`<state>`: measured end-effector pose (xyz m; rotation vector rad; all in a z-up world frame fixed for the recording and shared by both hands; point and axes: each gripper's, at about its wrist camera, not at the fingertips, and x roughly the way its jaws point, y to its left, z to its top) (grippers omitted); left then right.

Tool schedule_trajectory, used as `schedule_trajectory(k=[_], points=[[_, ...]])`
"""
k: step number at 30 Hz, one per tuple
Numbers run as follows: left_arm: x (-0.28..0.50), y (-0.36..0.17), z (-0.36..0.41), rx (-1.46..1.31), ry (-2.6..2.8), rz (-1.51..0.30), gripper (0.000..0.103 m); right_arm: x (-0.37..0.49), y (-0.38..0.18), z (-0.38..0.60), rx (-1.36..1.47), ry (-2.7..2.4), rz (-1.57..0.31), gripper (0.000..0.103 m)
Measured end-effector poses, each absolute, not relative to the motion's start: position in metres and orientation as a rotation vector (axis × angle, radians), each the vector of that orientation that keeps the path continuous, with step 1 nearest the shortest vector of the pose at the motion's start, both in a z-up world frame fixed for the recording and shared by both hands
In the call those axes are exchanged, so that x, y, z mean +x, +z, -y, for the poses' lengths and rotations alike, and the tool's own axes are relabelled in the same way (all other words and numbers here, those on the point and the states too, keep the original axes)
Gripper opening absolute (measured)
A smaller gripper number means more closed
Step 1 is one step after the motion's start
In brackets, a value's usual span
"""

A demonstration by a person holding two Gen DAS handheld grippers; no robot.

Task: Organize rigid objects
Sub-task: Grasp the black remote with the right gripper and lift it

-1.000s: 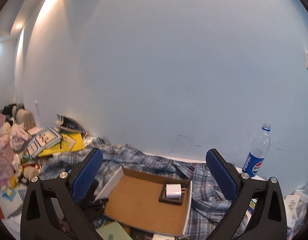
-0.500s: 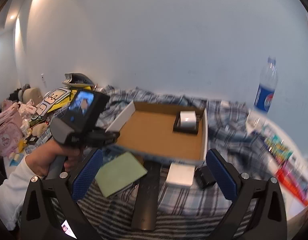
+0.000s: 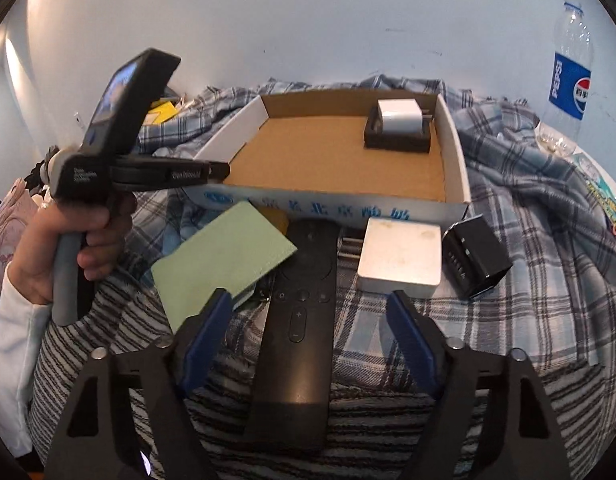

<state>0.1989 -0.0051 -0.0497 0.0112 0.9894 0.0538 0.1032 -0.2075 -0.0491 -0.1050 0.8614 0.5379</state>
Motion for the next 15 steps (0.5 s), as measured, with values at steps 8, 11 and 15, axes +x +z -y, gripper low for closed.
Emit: schedule_trajectory(k=[8, 11, 15], points=[[0.199, -0.05, 0.005, 0.011, 0.054, -0.989, 0.01, 0.103, -0.056, 0.198, -0.166, 0.522, -0.886, 0.045], [0.199, -0.05, 0.005, 0.011, 0.054, -0.989, 0.01, 0.101, -0.055, 0.196, -0.183, 0.512, -0.877, 0.044], [0.199, -0.05, 0.005, 0.011, 0.054, -0.99, 0.01, 0.101, -0.056, 0.194, -0.195, 0.508, -0.881, 0.044]])
